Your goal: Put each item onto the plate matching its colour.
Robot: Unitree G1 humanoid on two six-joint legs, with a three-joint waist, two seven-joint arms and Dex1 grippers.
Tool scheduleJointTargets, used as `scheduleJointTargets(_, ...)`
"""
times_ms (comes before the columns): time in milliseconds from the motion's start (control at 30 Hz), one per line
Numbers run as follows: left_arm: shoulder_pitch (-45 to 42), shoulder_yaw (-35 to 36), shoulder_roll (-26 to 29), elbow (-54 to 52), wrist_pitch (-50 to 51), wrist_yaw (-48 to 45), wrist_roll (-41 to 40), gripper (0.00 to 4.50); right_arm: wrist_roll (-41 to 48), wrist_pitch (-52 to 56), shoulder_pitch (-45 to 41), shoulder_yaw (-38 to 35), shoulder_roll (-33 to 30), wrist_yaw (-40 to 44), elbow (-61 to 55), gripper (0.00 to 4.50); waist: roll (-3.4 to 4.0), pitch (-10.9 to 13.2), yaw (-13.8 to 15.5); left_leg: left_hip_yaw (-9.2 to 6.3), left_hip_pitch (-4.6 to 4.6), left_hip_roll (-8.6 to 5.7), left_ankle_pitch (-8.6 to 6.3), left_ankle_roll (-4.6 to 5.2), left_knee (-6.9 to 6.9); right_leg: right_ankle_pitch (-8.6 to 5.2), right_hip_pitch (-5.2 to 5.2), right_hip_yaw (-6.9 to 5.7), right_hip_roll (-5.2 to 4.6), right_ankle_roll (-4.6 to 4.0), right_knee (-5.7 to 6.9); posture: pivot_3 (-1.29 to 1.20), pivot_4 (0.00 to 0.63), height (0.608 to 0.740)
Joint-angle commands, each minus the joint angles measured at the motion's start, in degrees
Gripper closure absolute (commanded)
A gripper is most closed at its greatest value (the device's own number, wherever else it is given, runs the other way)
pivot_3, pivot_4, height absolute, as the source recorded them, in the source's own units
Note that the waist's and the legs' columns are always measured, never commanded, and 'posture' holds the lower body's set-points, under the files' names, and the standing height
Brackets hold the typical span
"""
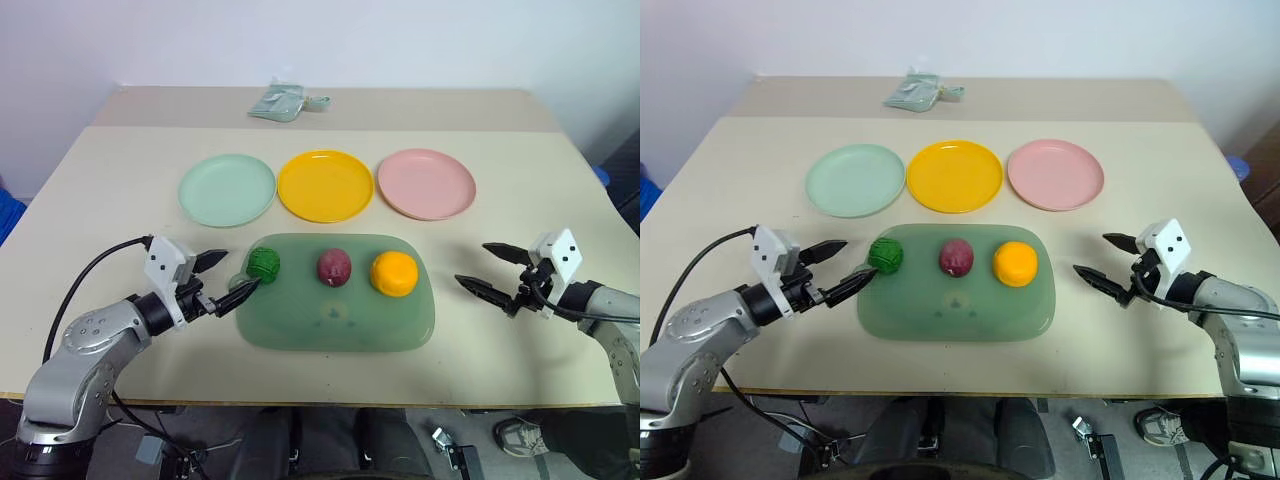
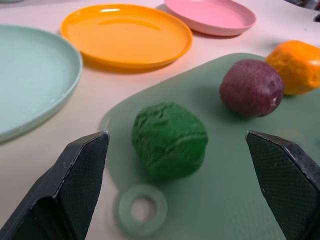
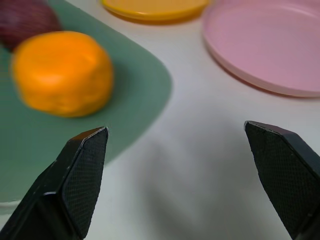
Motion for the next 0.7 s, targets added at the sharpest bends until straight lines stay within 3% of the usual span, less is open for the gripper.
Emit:
scheduleJointTargets(33,-2.05,-1.70,0.37,2.04,-1.64,-0.53,2.35,0.00,2.91,1.50,1.65,-3.21,-2.27,1.67,-6.04,0.06,0.01,0.00,0.01,0.00,0.00,0.01,0.00,0.00,0.00,0.00,0.00,0.00,0.01,0.01,0.00,0.00,0.150,0.740)
scheduleJointTargets(433,-7.44,-9.72,-2.29,8.28,-3.55,-1.42,8.05,0.00,6.14,6.60,4.40,-0.94,-1.88,0.41,-17.20,0.06,0.00,0.00,0.06,-0.02,0.00,0.00,0.00,0.01,0.01,0.02,0.01,0.00,0.00,0.03,-0.01,0.00,0.150,0.740)
scheduleJointTargets(667,-8.77,-10.38,-3.64,12.53,-6.29,-1.94,9.97,0.00,8.65,10.17,3.41,2.38,-1.01,-1.20,-24.00,0.06,0.00,0.00,0.12,-0.03,-0.01,0.01,-0.01,0.02,0.02,0.02,0.00,0.01,0.00,0.03,-0.01,0.00,0.150,0.740)
scheduleJointTargets(700,-8.76,-10.27,-3.75,13.00,-6.71,-1.99,10.07,0.26,8.61,10.38,3.16,2.59,-0.91,-1.59,-24.10,0.02,0.00,0.00,0.13,-0.03,-0.01,0.00,-0.01,0.02,0.02,0.02,0.00,0.00,-0.01,0.03,-0.01,0.00,0.150,0.740)
